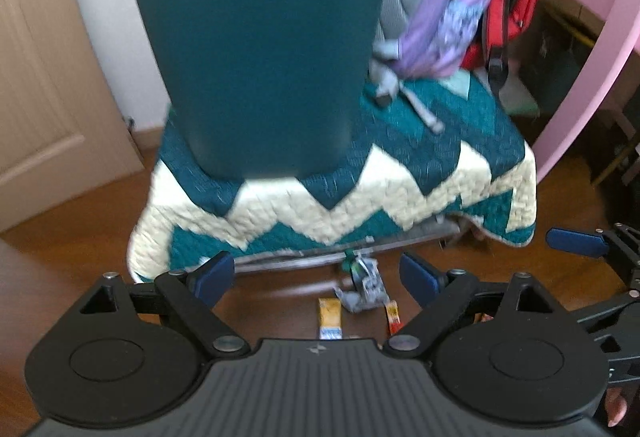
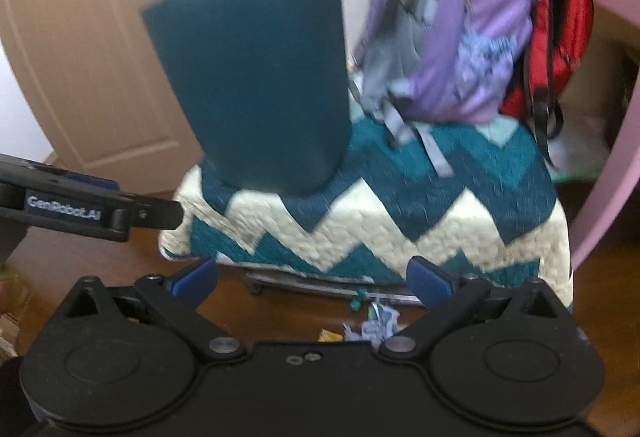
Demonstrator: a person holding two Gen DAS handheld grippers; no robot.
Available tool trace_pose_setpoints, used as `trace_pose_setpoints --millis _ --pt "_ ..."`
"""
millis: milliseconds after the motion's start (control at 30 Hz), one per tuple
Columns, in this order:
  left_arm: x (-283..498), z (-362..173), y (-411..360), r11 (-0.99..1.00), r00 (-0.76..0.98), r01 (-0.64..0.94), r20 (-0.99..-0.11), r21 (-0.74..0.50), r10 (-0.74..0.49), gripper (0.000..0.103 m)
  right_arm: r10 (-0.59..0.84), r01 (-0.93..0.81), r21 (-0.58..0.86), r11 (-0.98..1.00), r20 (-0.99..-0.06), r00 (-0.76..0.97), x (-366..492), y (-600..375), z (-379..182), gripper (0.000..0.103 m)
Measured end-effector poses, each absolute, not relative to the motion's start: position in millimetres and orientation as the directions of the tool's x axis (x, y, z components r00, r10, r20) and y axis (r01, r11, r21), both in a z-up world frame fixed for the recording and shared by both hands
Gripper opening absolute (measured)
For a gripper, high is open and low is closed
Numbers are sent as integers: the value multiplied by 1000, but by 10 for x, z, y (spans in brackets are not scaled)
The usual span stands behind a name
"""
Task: Collect trash
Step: 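Lower both tools from the wastebasket toward the trash on the floor, then grasp the yellow milk carton with the left tool while the right tool grasps the white cloth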
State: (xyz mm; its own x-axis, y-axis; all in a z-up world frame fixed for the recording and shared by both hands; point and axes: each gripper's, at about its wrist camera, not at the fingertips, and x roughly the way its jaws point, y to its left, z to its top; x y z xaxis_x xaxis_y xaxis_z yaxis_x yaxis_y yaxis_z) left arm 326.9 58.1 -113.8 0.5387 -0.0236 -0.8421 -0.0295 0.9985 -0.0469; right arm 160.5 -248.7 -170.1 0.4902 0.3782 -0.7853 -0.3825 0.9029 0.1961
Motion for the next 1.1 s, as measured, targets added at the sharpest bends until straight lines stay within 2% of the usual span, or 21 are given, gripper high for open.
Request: trace_pose_setpoints --millis 167,333,667,900,1100 --pt "3509 -1672 572 995 455 -27 -887 -97 -74 90 349 -345 205 916 -832 430 1655 -2501 -2202 101" --pt "3780 -2169 518 996 412 -37 -909 -82 -60 91 314 -333 196 923 -881 353 1736 -2467 -2749 101" --pt "4301 -3495 341 995 234 -39 -969 -90 -78 91 234 -441 147 885 -961 149 1817 -2248 -4095 100" --pt "4467 -4460 380 992 99 -103 -993 -73 -62 91 229 -507 200 838 -973 -6 1784 -2113 -4923 92" --pt "4512 -5048 393 989 21 -135 -998 -65 -62 91 221 -568 209 796 -974 -49 1762 -1985 -5432 87"
